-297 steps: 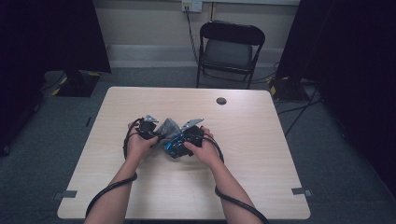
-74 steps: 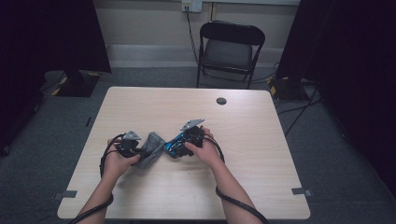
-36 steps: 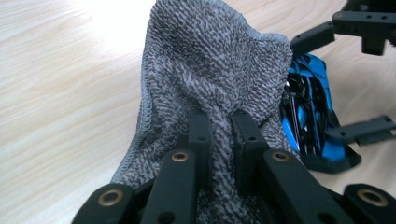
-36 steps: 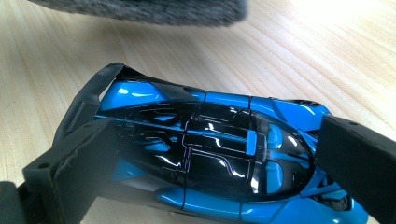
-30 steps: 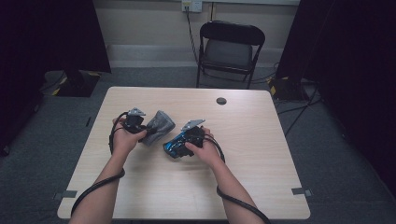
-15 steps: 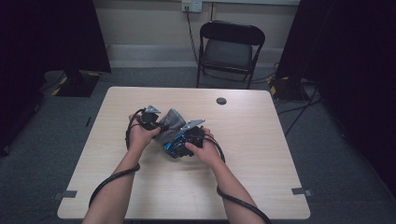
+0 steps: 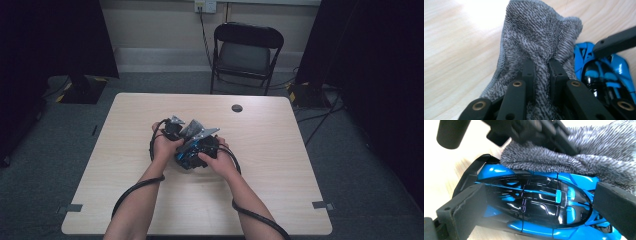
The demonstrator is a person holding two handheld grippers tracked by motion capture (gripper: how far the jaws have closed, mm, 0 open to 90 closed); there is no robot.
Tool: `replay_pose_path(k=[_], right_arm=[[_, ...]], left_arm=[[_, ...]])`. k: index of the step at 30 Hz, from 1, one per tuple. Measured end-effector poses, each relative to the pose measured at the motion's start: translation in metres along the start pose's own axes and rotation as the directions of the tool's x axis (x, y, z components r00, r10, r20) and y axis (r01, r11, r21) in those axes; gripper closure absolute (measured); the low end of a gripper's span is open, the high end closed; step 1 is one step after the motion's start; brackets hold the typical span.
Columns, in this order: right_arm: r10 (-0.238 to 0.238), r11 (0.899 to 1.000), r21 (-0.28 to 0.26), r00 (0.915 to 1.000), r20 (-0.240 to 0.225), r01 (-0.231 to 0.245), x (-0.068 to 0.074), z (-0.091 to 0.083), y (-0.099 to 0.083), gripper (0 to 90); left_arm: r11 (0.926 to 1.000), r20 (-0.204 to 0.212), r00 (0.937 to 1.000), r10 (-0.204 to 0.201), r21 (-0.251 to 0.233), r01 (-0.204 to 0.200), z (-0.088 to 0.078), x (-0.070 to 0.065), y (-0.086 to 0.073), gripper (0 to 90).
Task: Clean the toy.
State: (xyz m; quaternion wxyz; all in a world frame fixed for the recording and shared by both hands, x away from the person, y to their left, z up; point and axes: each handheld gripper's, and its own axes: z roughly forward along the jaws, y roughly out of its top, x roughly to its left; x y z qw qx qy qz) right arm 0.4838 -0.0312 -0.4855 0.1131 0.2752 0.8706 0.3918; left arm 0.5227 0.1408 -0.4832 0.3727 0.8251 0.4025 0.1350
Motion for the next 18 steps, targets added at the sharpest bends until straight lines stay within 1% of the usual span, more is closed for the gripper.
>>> replay_pose_path(k=[1, 4, 5, 6, 7, 8, 9, 10, 11, 14, 17, 18], right_arm=[[0.0, 1.0, 0.001, 1.0, 0.0, 0.0, 0.0001, 0.0, 0.0001, 0.0], [0.001, 1.0, -0.001, 1.0, 0.0, -0.001, 0.0, -0.0001, -0.0002, 0.0], [0.0, 1.0, -0.001, 1.0, 0.0, 0.0, -0.0001, 0.0, -0.0002, 0.0], [0.001, 1.0, 0.0, 1.0, 0.0, -0.001, -0.0001, 0.0, 0.0, 0.0], [0.0, 1.0, 0.001, 1.0, -0.001, 0.0, -0.0002, 0.0001, 0.0003, 0.0], [-0.001, 1.0, 0.002, 1.0, -0.002, 0.001, -0.0002, 0.0001, 0.0004, 0.0], [-0.001, 1.0, 0.003, 1.0, -0.002, 0.001, -0.0001, 0.0001, 0.0005, 0.0], [-0.001, 1.0, 0.004, 1.0, -0.001, 0.001, -0.0001, 0.0, 0.0005, 0.0], [-0.001, 1.0, 0.002, 1.0, -0.002, 0.001, -0.0001, 0.0001, 0.0004, 0.0], [-0.002, 1.0, 0.005, 1.0, -0.002, 0.002, -0.0001, 0.0, 0.0006, 0.0], [-0.002, 1.0, 0.01, 1.0, -0.003, 0.002, 0.0, 0.0002, 0.0012, 0.0], [-0.001, 1.0, 0.011, 1.0, -0.003, 0.001, 0.0, 0.0002, 0.0013, 0.0]], left_arm=[[1.0, -0.001, 1.0, -0.002, 0.002, 0.002, 0.0005, -0.0002, -0.0005, 78.6], [0.9998, 0.002, 0.9998, 0.02, 0.001, -0.02, 0.0013, -0.0002, -0.0012, 79.1], [0.9995, 0.004, 0.9995, 0.031, 0.007, -0.031, 0.0007, -0.0001, -0.0011, 79.2], [0.9996, 0.005, 0.9996, 0.028, 0.011, -0.028, 0.0002, -0.0006, -0.001, 79.5], [0.9993, 0.004, 0.9993, 0.037, 0.012, -0.037, -0.0001, -0.0007, -0.001, 79.6], [0.9984, 0.009, 0.9985, 0.054, 0.017, -0.054, -0.0007, -0.0009, -0.001, 79.7], [0.9984, 0.014, 0.9985, 0.053, 0.018, -0.054, -0.0011, -0.0014, -0.0012, 79.8], [0.9986, 0.015, 0.9985, 0.052, 0.009, -0.052, -0.0012, -0.0015, -0.0023, 79.9], [0.9983, 0.017, 0.9982, 0.057, 0.012, -0.057, -0.0021, -0.0008, -0.0026, 79.9], [0.999, 0.03, 0.9986, 0.042, 0.015, -0.043, -0.0045, 0.0002, -0.0044, 80.0], [0.999, 0.032, 0.9987, 0.04, 0.016, -0.041, -0.007, 0.0009, -0.006, 79.9], [0.9994, 0.036, 0.9988, 0.033, 0.007, -0.034, -0.0069, 0.0008, -0.007, 79.9]])
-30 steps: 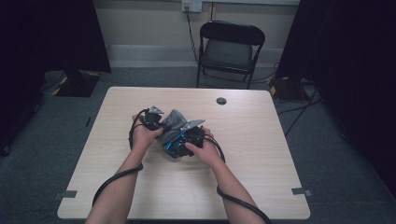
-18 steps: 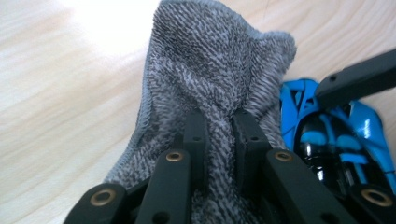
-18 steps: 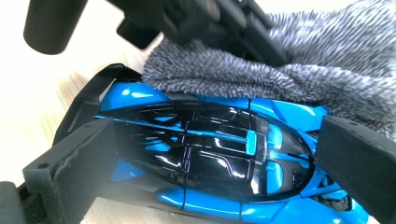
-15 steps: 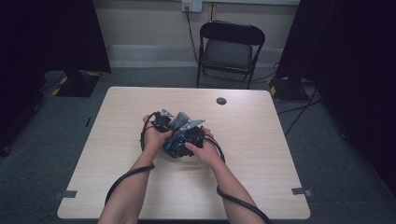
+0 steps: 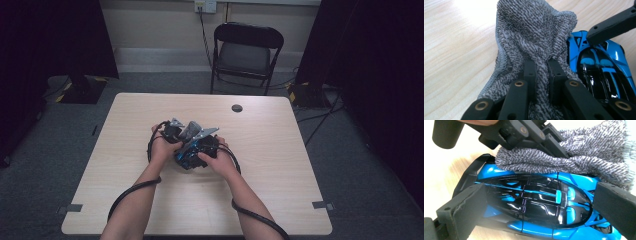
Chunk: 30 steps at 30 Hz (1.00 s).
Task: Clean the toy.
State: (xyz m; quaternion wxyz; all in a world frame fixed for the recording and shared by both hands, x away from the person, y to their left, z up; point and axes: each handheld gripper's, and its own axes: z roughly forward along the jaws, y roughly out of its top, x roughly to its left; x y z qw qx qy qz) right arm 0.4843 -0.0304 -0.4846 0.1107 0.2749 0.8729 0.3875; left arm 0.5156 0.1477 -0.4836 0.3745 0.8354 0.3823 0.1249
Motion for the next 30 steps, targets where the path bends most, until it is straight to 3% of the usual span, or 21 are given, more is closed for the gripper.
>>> replay_pose_path(k=[12, 30], right_arm=[[0.001, 1.0, 0.001, 1.0, 0.0, -0.001, 0.0, 0.0, 0.0, 0.0], [-0.002, 1.0, -0.002, 1.0, 0.0, 0.002, 0.0, 0.0, 0.0, 0.0]], left_arm=[[0.9991, 0.008, 0.9996, 0.026, 0.032, -0.026, -0.009, 0.002, -0.004, 80.3], [0.9987, 0.015, 0.9998, 0.013, 0.049, -0.014, -0.025, 0.006, -0.015, 80.8]])
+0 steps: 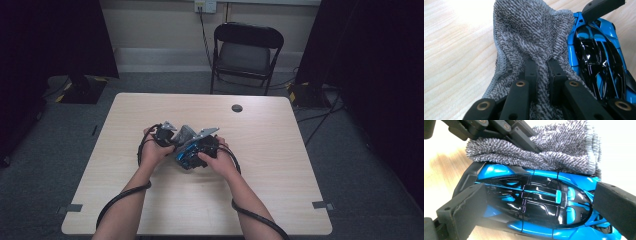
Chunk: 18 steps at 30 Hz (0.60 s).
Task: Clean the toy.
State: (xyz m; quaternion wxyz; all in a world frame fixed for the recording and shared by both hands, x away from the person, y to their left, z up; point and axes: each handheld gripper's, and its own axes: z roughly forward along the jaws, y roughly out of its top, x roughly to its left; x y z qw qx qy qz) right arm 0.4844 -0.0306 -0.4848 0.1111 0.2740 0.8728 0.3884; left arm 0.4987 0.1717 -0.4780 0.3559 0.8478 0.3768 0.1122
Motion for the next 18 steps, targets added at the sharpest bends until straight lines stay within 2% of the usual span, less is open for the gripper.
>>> replay_pose_path(k=[7, 18], right_arm=[[0.001, 1.0, 0.001, 1.0, 0.0, -0.001, 0.0, 0.0, 0.0, 0.0], [0.003, 1.0, 0.006, 1.0, 0.001, -0.003, 0.0, 0.0, 0.001, 0.0]], left_arm=[[0.9999, 0.002, 1.0, 0.004, 0.009, -0.004, -0.007, 0.001, -0.005, 80.8], [0.9998, 0.014, 0.9998, -0.015, 0.011, 0.015, -0.019, 0.003, -0.018, 80.8]])
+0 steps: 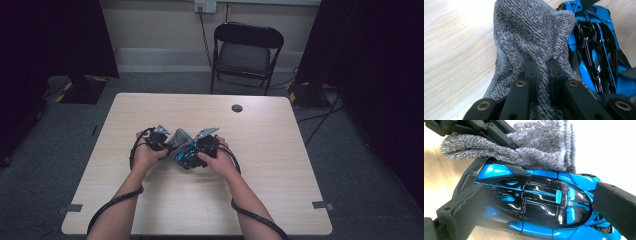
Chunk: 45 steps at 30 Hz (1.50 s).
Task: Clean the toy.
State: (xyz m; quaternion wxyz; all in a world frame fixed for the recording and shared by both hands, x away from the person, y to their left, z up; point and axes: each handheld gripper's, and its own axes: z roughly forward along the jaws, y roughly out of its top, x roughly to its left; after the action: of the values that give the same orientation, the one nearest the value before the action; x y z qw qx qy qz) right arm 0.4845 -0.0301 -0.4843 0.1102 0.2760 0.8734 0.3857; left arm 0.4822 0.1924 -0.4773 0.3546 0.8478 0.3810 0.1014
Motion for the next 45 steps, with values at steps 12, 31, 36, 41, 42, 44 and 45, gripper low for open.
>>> replay_pose_path(k=[12, 31, 36, 41, 42, 44, 45], right_arm=[[-0.001, 1.0, -0.015, 1.0, 0.0, 0.001, -0.001, 0.0, -0.001, 0.0], [0.001, 0.999, -0.034, 1.0, 0.005, -0.001, 0.001, 0.0, -0.004, 0.0], [0.004, 0.999, -0.033, 1.0, 0.009, -0.004, 0.001, 0.0, -0.004, 0.0], [0.003, 0.999, -0.036, 1.0, 0.008, -0.003, 0.001, 0.0, -0.004, 0.0], [0.004, 0.999, -0.038, 1.0, 0.008, -0.003, 0.001, 0.0, -0.004, 0.0], [0.005, 0.999, -0.036, 0.9999, 0.01, -0.005, 0.001, -0.001, -0.004, 0.0], [0.005, 0.999, -0.037, 0.9999, 0.011, -0.004, 0.001, -0.001, -0.005, 0.0]], left_arm=[[1.0, 0.013, 0.9999, 0.003, -0.001, -0.003, -0.017, 0.0, -0.018, 80.6], [0.9992, 0.017, 0.9993, -0.033, -0.023, 0.033, -0.044, -0.01, -0.048, 80.6], [0.9989, 0.01, 0.999, -0.044, -0.014, 0.044, -0.052, -0.013, -0.056, 80.5], [0.9989, 0.001, 0.999, -0.044, -0.017, 0.044, -0.06, -0.015, -0.064, 80.5], [0.9993, -0.003, 0.9994, -0.035, -0.015, 0.035, -0.062, -0.015, -0.065, 80.4], [0.9997, -0.014, 0.9996, -0.023, -0.012, 0.023, -0.065, -0.015, -0.066, 80.4], [0.9996, -0.01, 0.9997, -0.023, -0.015, 0.023, -0.067, -0.015, -0.067, 80.3]])
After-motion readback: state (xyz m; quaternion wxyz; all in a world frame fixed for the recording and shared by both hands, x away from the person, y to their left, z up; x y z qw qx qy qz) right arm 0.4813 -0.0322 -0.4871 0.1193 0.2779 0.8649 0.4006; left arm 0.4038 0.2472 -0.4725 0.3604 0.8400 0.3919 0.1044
